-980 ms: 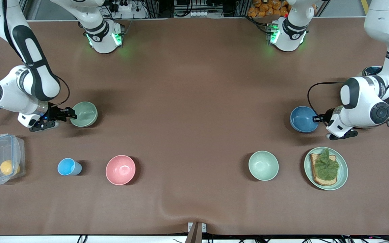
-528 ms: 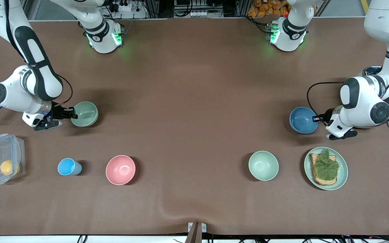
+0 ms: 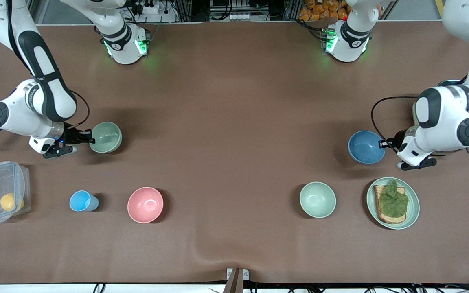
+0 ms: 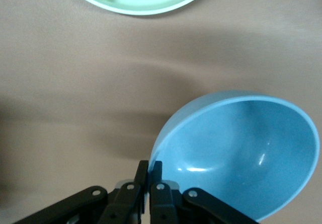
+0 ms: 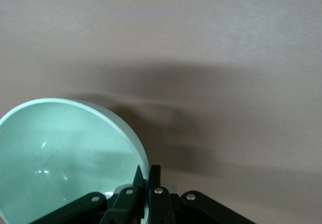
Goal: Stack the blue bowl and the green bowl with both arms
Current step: 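Carry the green bowl toward the table middle with the right gripper, then lower the green bowl, open the right gripper and draw it back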
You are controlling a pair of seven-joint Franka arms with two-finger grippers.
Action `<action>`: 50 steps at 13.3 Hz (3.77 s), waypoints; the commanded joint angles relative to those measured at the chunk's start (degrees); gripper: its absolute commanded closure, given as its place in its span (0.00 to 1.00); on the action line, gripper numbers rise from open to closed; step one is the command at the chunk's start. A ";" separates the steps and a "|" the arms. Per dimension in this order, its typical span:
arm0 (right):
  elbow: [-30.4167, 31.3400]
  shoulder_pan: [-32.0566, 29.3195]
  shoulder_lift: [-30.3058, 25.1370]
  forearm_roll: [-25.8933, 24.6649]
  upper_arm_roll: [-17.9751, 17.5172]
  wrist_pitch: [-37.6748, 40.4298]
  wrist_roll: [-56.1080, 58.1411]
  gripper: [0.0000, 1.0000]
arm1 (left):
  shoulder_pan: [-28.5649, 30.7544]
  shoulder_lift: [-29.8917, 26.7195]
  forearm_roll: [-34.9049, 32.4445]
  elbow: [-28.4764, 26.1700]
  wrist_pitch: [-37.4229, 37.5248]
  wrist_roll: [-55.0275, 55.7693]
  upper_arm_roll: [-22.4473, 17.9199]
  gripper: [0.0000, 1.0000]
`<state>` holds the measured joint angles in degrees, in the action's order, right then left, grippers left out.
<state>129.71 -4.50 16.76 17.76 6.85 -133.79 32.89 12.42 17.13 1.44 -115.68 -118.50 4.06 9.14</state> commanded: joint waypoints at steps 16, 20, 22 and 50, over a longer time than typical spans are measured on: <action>-6.22 42.00 -8.50 1.40 0.01 2.42 -75.03 1.00 | -1.35 -2.19 2.08 16.10 14.36 0.78 6.60 1.00; -5.00 51.33 -3.33 1.57 -0.17 -11.80 -86.66 1.00 | -0.56 -1.40 2.08 16.10 13.83 -0.19 6.51 1.00; -4.20 55.20 1.15 1.57 -0.17 -20.33 -90.19 1.00 | -0.65 -1.31 2.08 16.02 13.21 -0.19 6.51 1.00; -16.58 43.81 7.57 19.57 -0.17 0.53 -92.04 0.00 | -9.86 -1.31 2.60 17.07 13.04 5.78 7.83 1.00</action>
<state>115.80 42.48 22.54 33.03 7.40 -136.59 -59.04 5.68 15.52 2.86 -99.36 -105.75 7.73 17.01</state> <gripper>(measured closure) 0.000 0.952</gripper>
